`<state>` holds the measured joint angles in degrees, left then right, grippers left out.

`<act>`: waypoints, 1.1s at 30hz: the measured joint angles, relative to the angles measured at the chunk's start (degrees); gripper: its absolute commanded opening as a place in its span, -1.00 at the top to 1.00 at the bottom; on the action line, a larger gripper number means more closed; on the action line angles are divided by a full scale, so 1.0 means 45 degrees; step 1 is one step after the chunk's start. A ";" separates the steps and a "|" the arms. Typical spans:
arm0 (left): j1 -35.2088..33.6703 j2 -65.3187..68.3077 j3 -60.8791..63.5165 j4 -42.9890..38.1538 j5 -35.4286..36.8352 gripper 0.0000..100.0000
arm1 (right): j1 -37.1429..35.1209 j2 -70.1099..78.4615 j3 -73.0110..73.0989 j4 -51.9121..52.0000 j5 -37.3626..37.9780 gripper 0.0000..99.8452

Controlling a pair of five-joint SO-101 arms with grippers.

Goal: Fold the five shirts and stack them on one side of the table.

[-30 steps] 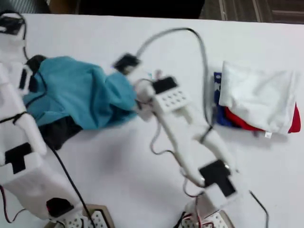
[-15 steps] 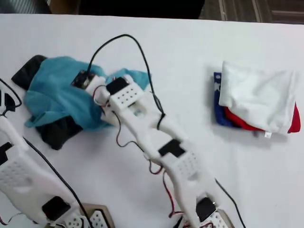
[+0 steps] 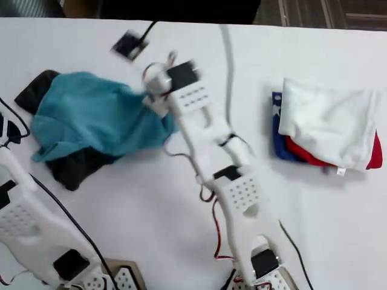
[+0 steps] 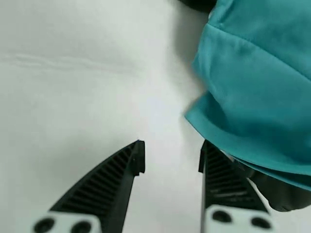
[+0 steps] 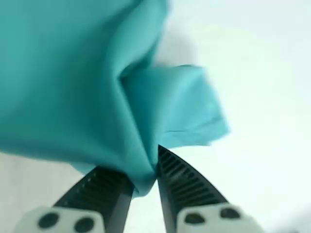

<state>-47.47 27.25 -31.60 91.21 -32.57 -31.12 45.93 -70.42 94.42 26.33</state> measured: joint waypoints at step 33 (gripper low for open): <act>0.7306 0.0742 0.0098 -0.0039 0.1582 0.54 | 0.6642 -0.5998 -0.1289 0.0684 0.0352 0.96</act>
<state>-14.59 30.59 -31.16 91.03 -25.45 -1.23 18.95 -76.22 97.49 27.91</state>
